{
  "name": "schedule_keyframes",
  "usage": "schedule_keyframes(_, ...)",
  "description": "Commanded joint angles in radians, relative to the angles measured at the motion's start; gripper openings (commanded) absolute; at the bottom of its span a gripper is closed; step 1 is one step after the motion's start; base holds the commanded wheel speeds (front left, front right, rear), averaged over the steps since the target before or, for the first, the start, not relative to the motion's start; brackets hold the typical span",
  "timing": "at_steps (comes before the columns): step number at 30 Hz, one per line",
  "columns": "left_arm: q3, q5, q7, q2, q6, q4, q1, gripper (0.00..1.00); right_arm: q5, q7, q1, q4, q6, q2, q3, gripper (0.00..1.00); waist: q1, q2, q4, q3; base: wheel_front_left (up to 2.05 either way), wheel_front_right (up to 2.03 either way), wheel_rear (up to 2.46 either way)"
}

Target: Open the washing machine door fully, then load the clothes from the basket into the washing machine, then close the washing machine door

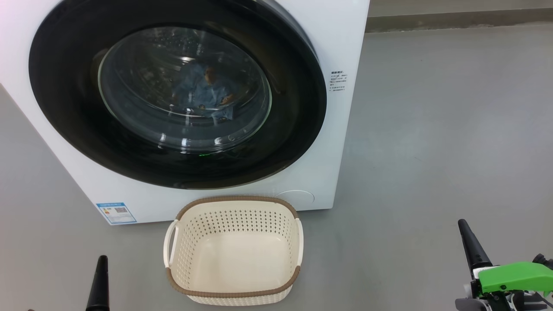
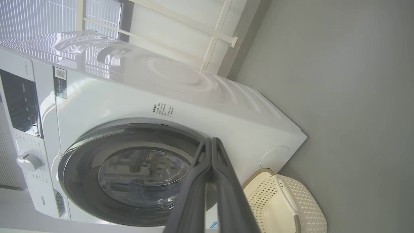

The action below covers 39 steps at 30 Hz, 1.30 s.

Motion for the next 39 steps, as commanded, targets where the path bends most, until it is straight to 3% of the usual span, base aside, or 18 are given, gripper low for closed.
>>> schedule_keyframes(1,0.021,-0.024,0.011,0.006,0.003,-0.019,-0.052,0.00,0.035,0.007,-0.052,-0.031,0.001,-0.007,0.011,0.00,0.0000,0.0000,0.001,0.000,0.00,0.00,0.00)
schedule_keyframes(29,0.025,-0.294,0.090,-0.013,0.011,-0.016,-0.102,0.00,0.295,0.080,-0.080,-0.041,0.000,0.010,-0.019,0.00,-0.0001,0.0000,0.018,0.000,0.00,0.00,0.00)
schedule_keyframes(39,0.025,-0.300,0.092,-0.013,0.011,-0.016,-0.103,0.00,0.301,0.081,-0.081,-0.042,0.000,0.010,-0.019,0.00,-0.0001,0.0000,0.019,0.000,0.00,0.00,0.00)
